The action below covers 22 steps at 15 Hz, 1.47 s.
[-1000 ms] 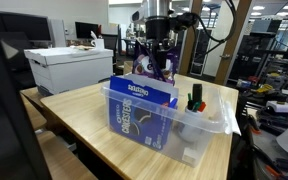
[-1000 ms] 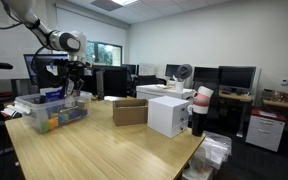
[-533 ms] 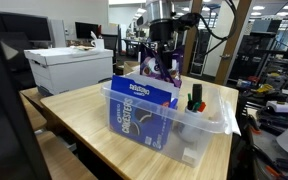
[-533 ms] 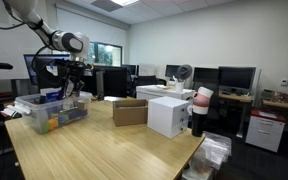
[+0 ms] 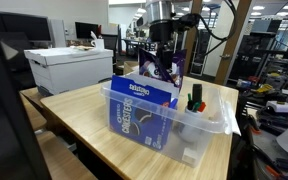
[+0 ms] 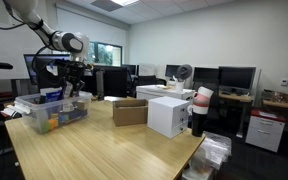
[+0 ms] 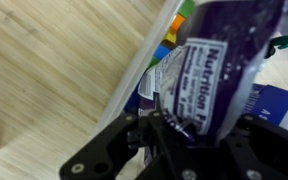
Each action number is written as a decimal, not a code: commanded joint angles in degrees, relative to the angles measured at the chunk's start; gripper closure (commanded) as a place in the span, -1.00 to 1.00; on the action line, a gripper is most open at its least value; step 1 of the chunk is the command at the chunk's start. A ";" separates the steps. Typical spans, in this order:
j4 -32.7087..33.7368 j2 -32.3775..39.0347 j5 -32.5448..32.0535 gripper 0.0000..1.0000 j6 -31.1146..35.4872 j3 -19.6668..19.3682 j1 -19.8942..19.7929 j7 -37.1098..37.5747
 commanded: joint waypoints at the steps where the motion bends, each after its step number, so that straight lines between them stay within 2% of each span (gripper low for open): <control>1: -0.95 -1.46 -0.24 -0.14 0.59 0.59 -0.78 -0.09; 4: -1.35 -2.30 -0.37 -0.57 1.19 0.49 -0.78 0.37; 7: -1.68 -3.07 -0.22 -0.91 1.34 0.36 -0.89 0.37; 8: -1.95 -3.71 -0.18 -0.97 1.50 0.29 -0.93 0.41; 12: -2.34 -5.31 1.60 -1.00 1.31 0.04 -1.20 0.04; 15: -1.25 -5.46 5.51 -1.00 -1.39 -0.26 -1.74 -1.09; 17: 1.83 -3.75 11.27 -1.00 -10.24 -0.86 -3.10 -6.58; 22: 6.51 -1.08 17.12 -1.00 -24.88 -2.96 -6.15 -13.51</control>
